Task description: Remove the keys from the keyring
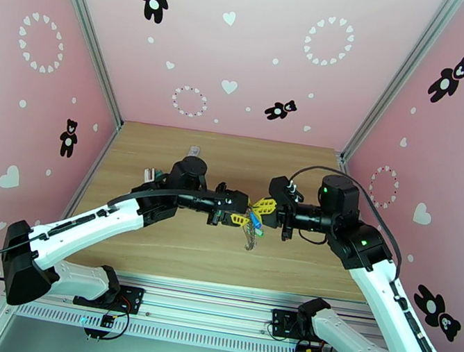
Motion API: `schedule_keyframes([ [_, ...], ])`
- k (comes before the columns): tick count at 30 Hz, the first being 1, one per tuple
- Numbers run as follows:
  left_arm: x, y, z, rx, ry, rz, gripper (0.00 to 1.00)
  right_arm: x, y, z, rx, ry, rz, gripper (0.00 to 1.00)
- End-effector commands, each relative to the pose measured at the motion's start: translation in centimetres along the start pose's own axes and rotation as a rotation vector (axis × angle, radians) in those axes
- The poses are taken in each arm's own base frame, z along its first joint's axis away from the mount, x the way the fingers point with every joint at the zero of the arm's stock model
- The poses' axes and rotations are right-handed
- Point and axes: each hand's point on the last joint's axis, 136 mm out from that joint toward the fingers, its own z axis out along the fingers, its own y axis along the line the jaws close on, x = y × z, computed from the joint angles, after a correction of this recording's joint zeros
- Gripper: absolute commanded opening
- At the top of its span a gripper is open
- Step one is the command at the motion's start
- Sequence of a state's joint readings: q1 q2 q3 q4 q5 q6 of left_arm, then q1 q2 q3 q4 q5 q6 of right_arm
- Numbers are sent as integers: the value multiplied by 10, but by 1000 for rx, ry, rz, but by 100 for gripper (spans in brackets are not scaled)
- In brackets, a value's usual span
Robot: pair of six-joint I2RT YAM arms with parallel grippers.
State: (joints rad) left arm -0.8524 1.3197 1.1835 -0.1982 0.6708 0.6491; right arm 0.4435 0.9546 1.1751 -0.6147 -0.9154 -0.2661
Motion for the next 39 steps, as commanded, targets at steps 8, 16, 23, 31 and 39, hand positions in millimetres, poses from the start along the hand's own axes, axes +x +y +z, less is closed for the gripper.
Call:
schedule_keyframes([
  [8,-1,2,0,0,-17,-31,26,-15,0,-7,28,-24,-50,0],
  [16,1,6,-3,-38,-5,-50,19,-16,-3,-7,43,-37,-55,0],
  [23,0,13,-6,-84,-1,-81,16,-18,-4,-6,48,-46,-60,0],
  [31,-14,25,-15,-147,-6,-127,11,-10,-1,2,81,2,-110,0],
  [39,-28,41,-19,-170,1,-204,9,10,0,14,100,86,-147,0],
])
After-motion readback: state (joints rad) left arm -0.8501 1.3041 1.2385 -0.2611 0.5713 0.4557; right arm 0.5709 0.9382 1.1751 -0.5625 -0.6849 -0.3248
